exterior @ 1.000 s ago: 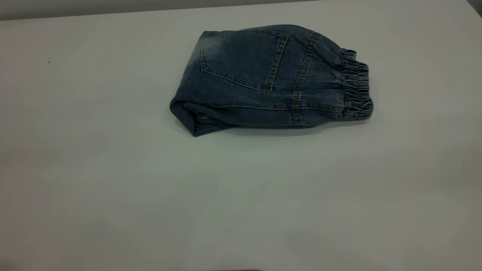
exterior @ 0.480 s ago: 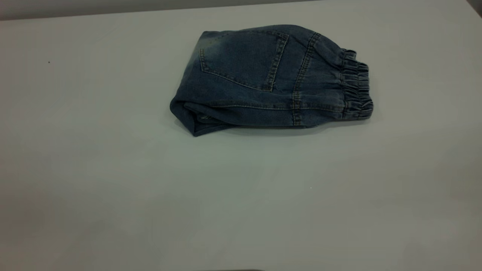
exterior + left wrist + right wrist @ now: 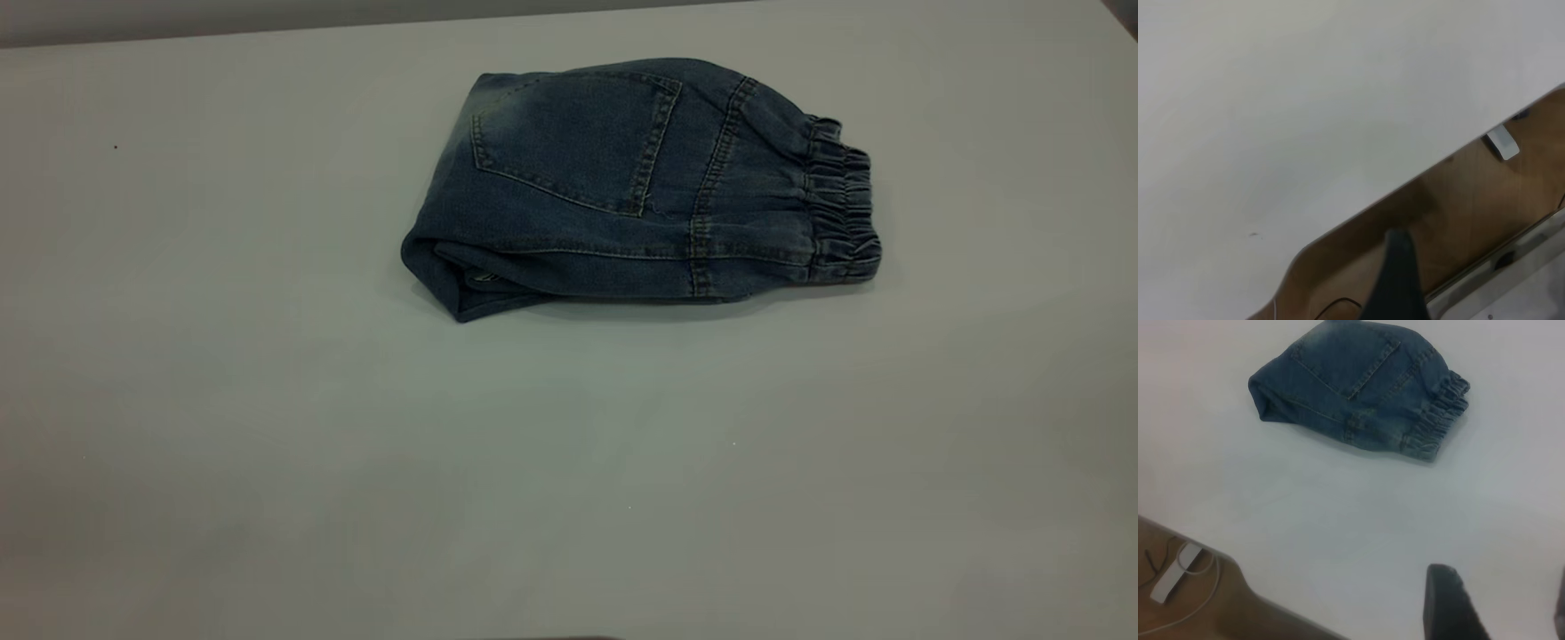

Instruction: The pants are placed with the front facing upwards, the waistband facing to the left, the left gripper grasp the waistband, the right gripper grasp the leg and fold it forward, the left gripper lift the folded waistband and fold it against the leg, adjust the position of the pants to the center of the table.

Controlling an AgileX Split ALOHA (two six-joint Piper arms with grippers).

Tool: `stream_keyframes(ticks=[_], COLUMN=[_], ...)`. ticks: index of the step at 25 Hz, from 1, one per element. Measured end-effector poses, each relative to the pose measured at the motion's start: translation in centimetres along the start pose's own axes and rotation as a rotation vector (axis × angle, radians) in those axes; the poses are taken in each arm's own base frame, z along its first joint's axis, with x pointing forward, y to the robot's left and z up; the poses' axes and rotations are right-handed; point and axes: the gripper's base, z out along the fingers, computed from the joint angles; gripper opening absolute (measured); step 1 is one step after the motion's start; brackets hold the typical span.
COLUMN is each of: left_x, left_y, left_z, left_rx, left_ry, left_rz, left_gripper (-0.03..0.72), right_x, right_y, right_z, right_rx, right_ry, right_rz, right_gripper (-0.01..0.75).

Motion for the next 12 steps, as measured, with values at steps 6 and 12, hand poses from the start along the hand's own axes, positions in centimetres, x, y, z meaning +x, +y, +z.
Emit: stream_keyframes(ticks=[6, 12], left_x=[0.02, 0.03], left_y=[0.0, 0.24], left_z=[-0.01, -0.02], left_rx=[0.001, -0.071], left_ry=[0.0, -0.003], left_rz=[0.002, -0.066], left_gripper=[0.554, 0.554], right_x=[0.0, 0.08], right_y=[0.0, 0.32], right_z=[0.0, -0.04], right_rx=[0.002, 0.197], right_ry=[0.0, -0.034], right_rz=[0.001, 0.135], right_gripper=[0.282, 0.279])
